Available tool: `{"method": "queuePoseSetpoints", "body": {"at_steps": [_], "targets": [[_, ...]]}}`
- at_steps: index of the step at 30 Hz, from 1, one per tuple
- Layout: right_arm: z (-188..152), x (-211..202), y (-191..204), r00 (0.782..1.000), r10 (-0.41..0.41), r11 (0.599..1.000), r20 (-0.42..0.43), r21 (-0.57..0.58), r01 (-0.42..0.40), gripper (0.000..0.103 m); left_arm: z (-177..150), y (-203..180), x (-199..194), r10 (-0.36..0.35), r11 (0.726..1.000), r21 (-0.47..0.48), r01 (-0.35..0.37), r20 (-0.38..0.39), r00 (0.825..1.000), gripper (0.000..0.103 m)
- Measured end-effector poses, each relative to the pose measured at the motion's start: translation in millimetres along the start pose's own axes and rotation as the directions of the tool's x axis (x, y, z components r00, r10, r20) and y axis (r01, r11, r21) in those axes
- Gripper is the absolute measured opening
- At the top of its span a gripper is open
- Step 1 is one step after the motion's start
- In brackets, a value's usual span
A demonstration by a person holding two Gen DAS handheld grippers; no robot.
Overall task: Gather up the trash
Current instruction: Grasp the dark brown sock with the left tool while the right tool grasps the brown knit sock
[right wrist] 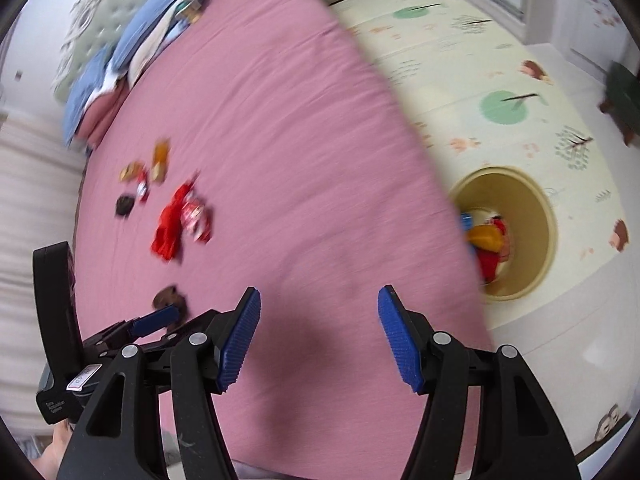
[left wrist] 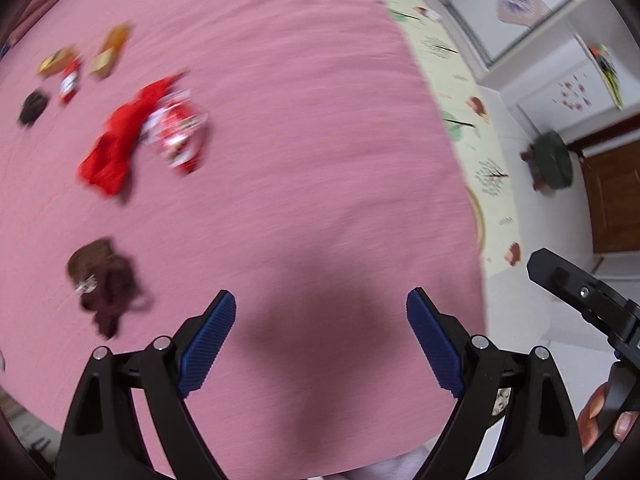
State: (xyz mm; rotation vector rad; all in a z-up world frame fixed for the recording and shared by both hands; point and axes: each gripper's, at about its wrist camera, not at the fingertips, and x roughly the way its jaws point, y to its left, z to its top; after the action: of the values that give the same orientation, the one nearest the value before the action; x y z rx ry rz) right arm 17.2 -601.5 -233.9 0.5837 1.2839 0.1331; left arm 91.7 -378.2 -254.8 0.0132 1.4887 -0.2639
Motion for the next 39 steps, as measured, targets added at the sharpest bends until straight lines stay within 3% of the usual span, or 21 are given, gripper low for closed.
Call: {"method": "queuePoseSetpoints", "body": {"at_steps": [11,22,26,32,39], "targets": [[-38.2,60.0,99.7,0.998,0.017,0.996,-0.068,-0.086,-0.023,0.061,-31.5,127.7,-2.2,0.055,0.993,-0.109,-0.055,-0.001,0.998,0.087],[-60.9,102.4,135.7,0.996,0.014,0.997,-0.089,-0.076,-0.021,0.061,-23.6,175.8,27.7,0.076,0.996,-0.047,-0.075,0.008,0.997,0.086],[-63.7,117.9,141.9,0.994,0.007,0.997,-0.106,-0.082,-0.015,0.061,-19.4,185.9,39.9,0.065,0.996,-0.057,-0.065,-0.002,0.998,0.074],[-64.0,136.2,155.4,0.992,0.002,0.995,-0.127,-0.103,-0.015,0.061,-25.2,201.8,48.9,0.046,0.993,-0.107,-0.048,-0.025,0.999,0.033],[-64.1,158.4,182.3,0.987,0.019,0.989,-0.159,-0.14,-0.041,0.061,-42.5,236.8,25.0,-0.06,0.975,-0.212,0.066,0.036,0.998,0.016]]}}
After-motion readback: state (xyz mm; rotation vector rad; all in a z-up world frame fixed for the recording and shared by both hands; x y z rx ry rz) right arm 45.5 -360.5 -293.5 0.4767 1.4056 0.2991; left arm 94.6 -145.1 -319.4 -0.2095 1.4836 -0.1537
